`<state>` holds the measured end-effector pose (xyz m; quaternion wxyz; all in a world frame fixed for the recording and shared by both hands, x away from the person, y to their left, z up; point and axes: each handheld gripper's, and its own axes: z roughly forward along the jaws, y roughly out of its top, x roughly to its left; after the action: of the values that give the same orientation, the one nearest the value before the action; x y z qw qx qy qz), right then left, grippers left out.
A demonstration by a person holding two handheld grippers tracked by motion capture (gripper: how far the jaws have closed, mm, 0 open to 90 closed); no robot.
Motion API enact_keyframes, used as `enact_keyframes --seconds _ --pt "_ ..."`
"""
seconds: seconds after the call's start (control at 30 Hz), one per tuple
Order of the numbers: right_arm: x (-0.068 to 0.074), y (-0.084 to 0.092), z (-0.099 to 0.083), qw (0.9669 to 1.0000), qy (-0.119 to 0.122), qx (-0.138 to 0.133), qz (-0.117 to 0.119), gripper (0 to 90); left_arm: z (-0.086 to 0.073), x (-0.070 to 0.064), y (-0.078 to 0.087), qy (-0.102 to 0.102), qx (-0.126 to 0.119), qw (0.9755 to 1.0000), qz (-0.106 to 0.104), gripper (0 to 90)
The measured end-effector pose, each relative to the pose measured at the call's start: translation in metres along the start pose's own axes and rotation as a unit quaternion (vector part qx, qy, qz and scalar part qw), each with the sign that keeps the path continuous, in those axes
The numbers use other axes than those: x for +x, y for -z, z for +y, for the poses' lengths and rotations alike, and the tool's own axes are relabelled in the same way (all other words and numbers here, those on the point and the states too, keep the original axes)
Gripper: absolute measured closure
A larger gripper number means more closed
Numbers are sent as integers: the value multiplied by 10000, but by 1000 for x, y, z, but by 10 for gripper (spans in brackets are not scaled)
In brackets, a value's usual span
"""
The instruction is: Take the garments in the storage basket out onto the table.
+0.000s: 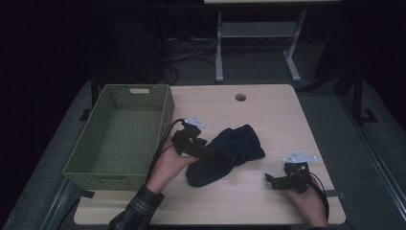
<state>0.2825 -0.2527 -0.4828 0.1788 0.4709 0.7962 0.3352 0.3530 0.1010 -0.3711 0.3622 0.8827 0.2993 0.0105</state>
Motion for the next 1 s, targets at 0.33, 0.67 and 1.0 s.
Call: enact_keyframes --seconds 0.33,0.67,1.0 --pt "0 0 0 10000 10 0 -4 25 -18 -13 16 -230 -195 9994 -172 818" --pt "0 0 0 10000 2 4 -2 26 -30 -25 -13 -401 -131 9986 -326 898" --pt "0 0 0 10000 6 4 -10 25 -34 -29 -49 -489 111 9986 -191 899"
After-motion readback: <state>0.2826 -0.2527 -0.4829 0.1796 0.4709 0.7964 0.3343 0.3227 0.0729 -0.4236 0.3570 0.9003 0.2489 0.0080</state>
